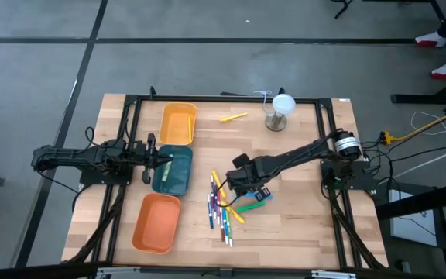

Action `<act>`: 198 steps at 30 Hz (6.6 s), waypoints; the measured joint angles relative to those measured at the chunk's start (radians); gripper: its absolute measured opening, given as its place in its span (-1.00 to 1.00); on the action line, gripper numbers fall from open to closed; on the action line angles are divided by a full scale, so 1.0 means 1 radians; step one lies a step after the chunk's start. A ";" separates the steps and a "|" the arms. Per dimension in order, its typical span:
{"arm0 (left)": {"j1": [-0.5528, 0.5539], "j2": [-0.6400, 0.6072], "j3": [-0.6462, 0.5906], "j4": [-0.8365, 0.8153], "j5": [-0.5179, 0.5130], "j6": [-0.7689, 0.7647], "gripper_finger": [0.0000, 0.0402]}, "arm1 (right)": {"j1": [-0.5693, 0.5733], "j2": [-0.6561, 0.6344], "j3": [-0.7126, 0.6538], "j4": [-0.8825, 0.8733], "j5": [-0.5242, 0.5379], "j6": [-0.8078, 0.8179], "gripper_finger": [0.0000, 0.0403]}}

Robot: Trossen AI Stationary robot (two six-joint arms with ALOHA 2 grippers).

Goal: Pick & Place Markers
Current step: Put the light blue highlighter pen into the blue bin

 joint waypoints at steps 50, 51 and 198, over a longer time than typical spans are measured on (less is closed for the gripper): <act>0.000 0.000 0.000 0.000 0.000 0.000 -0.94 | -0.090 0.085 0.001 0.222 -0.029 0.221 -0.70; 0.000 0.000 0.000 0.000 0.000 0.000 -0.94 | -0.092 0.085 0.001 0.229 -0.030 0.221 -0.70; 0.577 0.000 0.001 0.034 -0.366 0.116 -0.95 | -0.212 0.292 0.327 1.071 -0.393 0.179 -0.64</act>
